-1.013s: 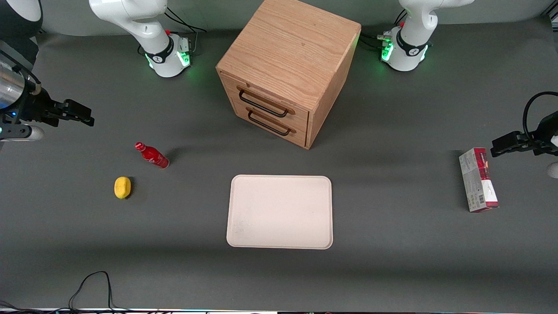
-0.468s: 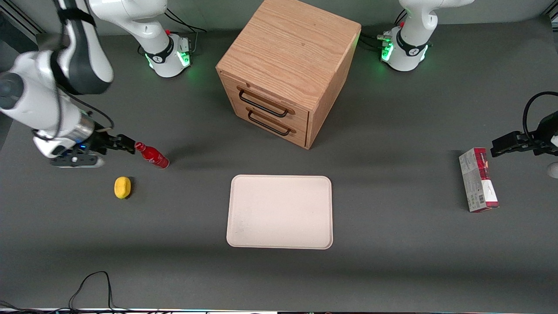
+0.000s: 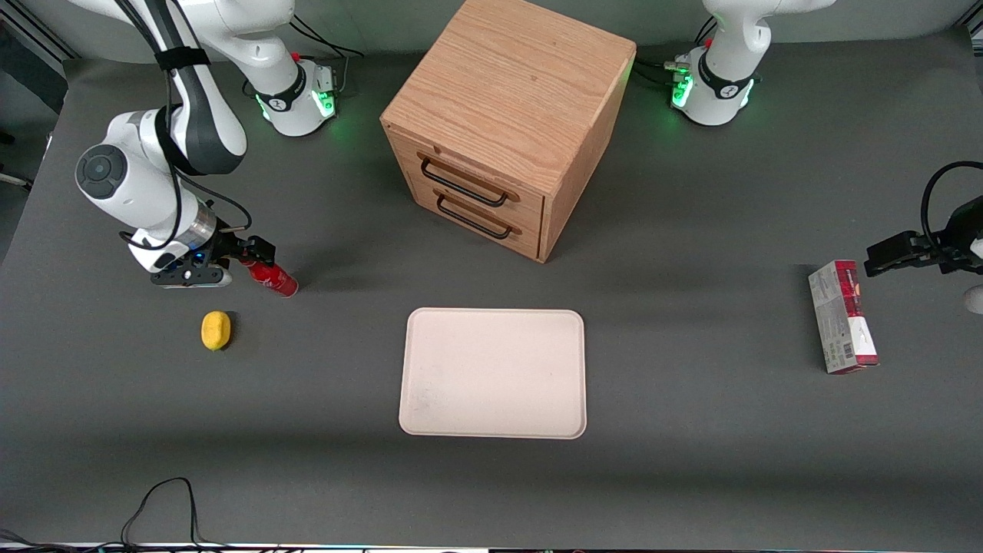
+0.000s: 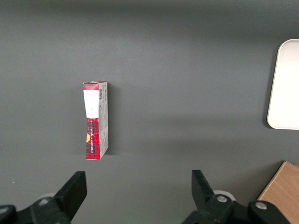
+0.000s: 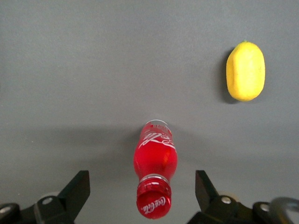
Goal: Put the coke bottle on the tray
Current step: 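Close the right gripper around the bottle's cap end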
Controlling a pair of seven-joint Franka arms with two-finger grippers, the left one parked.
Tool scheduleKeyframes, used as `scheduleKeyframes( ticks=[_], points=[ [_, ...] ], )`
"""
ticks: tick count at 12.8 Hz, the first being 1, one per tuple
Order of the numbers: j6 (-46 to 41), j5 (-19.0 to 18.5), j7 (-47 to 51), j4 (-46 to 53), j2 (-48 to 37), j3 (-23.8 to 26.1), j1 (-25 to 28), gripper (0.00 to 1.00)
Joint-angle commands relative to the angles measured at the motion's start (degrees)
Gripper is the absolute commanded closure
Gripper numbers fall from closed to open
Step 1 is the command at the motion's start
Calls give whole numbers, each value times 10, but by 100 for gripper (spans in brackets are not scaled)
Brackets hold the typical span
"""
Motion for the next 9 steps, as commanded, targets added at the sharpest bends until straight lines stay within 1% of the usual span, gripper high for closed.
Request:
scheduleKeyframes(
  ticks=[1, 4, 5, 6, 7, 8, 9],
  points=[
    [22, 16, 0, -25, -13, -2, 3, 0],
    [28, 17, -1, -31, -10, -2, 3, 0],
    [27, 16, -1, -31, -9, -2, 3, 6],
    [27, 16, -2, -31, -9, -2, 4, 18],
    [28, 16, -2, -30, -6, -2, 3, 34],
    [28, 16, -2, -30, -5, -2, 3, 53],
    [29, 16, -2, -29, -3, -2, 3, 67]
  ],
)
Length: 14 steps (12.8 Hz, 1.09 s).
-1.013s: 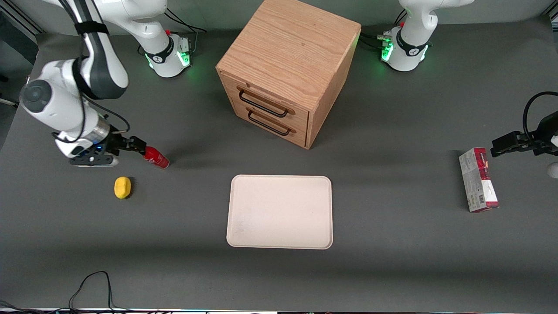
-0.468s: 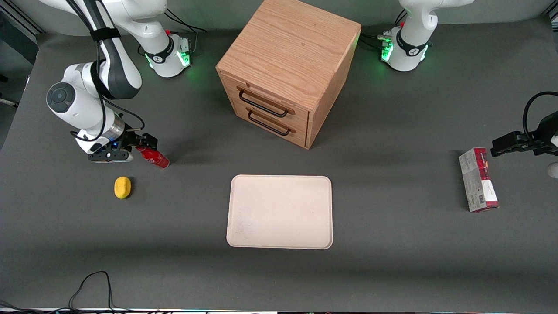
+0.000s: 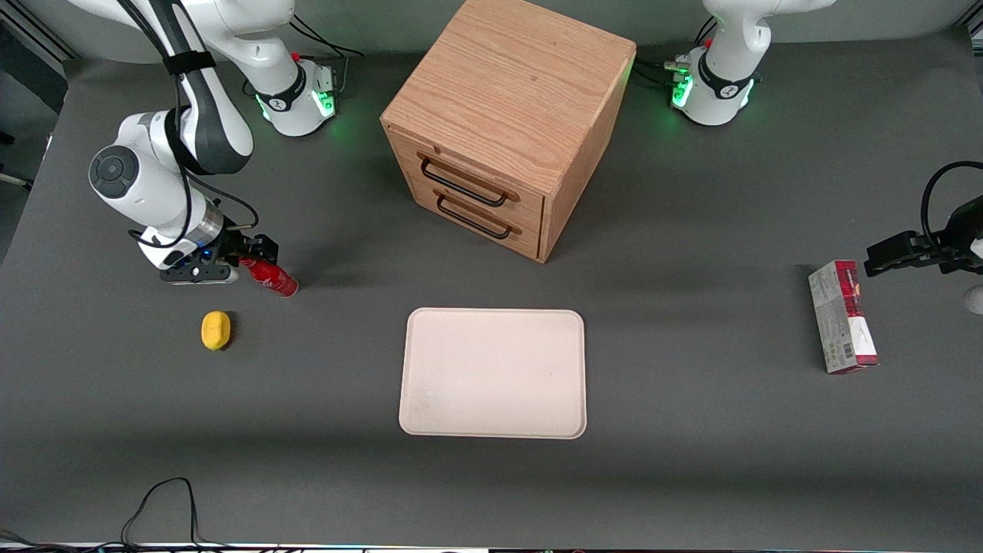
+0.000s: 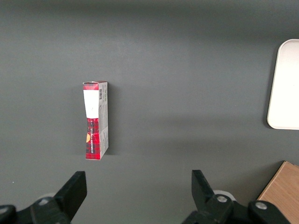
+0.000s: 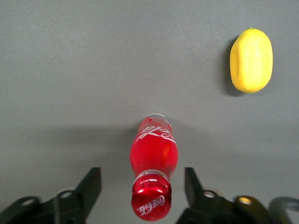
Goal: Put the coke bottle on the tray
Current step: 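Close the right gripper around the bottle's cap end, then lift the bottle and carry it over the cream tray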
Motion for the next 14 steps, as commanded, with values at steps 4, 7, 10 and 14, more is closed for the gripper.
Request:
scheduleKeyframes(
  ticks=[4, 7, 10, 14],
  points=[
    [6, 16, -1, 5, 8, -2, 3, 100],
    [-45, 16, 8, 86, 24, 3, 4, 100],
    [-235, 16, 13, 282, 73, 19, 4, 100],
    [-393, 16, 12, 524, 147, 49, 3, 100]
  ],
)
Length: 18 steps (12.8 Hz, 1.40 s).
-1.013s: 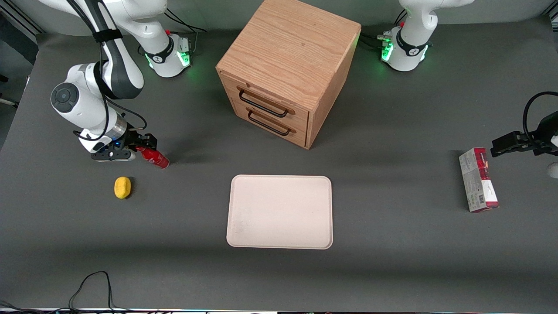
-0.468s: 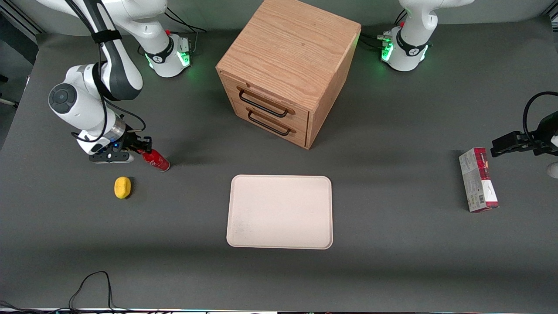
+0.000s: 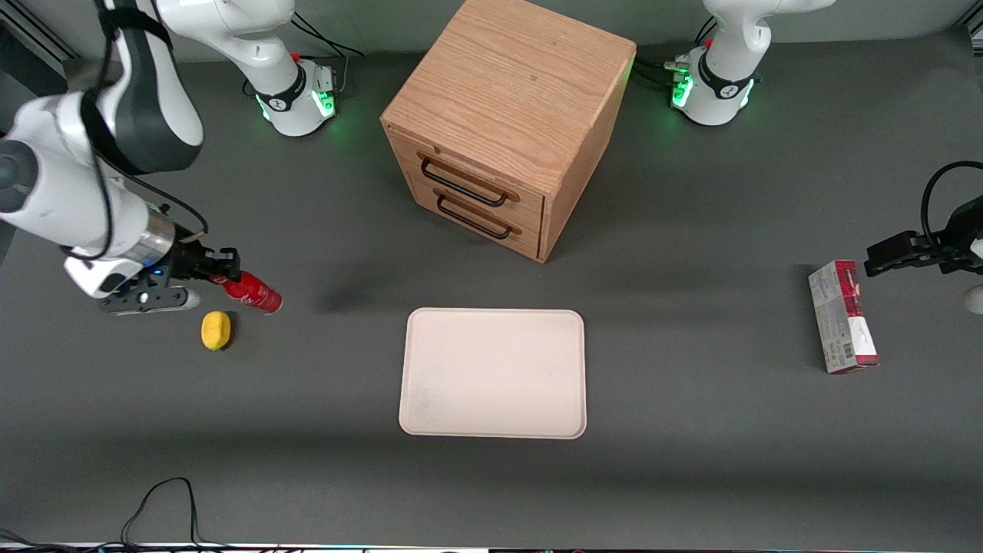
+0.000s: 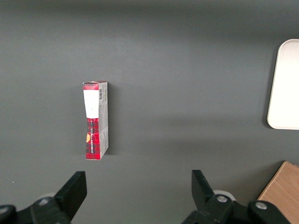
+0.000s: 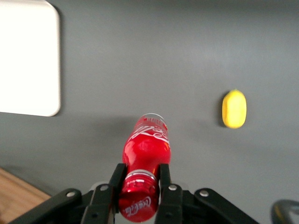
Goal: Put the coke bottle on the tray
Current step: 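Lift the bottle and carry it over the cream tray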
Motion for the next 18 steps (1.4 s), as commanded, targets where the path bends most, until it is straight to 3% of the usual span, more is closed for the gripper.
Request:
scheduleKeyframes(
  ticks=[1, 5, 7, 10, 14, 18],
  points=[
    [-112, 13, 9, 197, 89, 20, 2, 100],
    [-221, 4, 64, 460, 236, 102, 2, 100],
    [-203, -17, 95, 526, 305, 161, 3, 100],
    [-105, -53, 123, 536, 361, 226, 9, 100],
    [-29, -198, 140, 535, 434, 288, 34, 100],
    [14, -281, 136, 531, 495, 314, 47, 100]
  ],
)
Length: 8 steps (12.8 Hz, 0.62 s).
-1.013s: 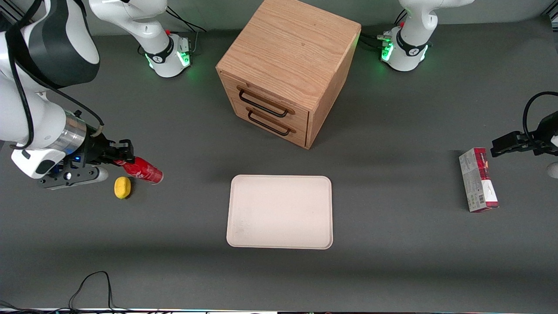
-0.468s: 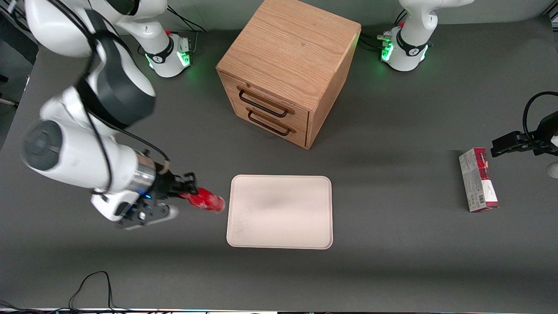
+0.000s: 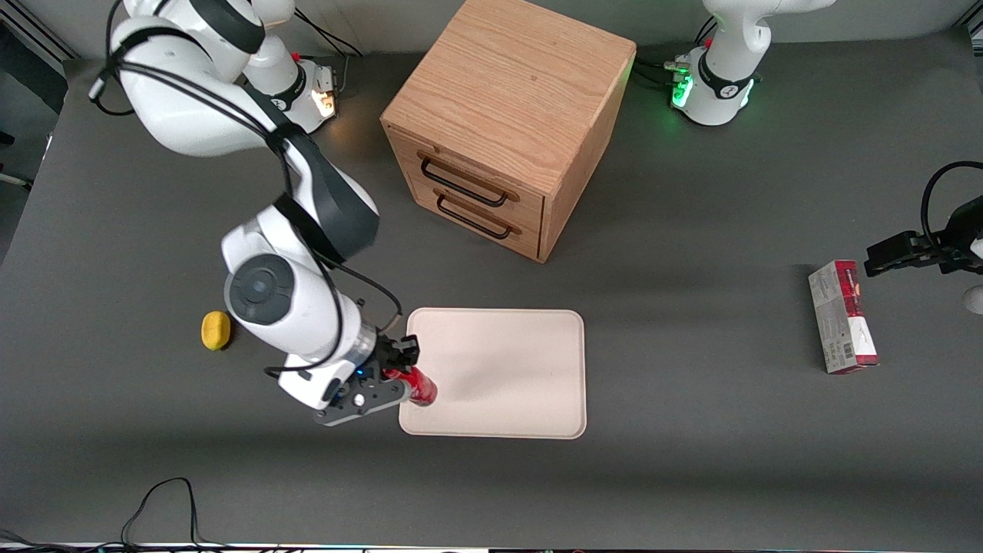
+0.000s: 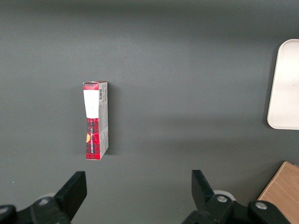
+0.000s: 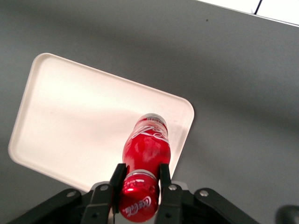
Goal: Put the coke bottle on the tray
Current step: 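Lift the bottle and carry it over the cream tray, then lower the bottle onto the tray and open the right gripper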
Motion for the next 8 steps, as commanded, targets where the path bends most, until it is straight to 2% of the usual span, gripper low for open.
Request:
scheduleKeyframes(
  ticks=[1, 8],
  points=[
    [9, -43, 6, 28, 36, 12, 11, 100],
    [24, -58, 11, -8, 43, 5, 10, 100]
  ],
)
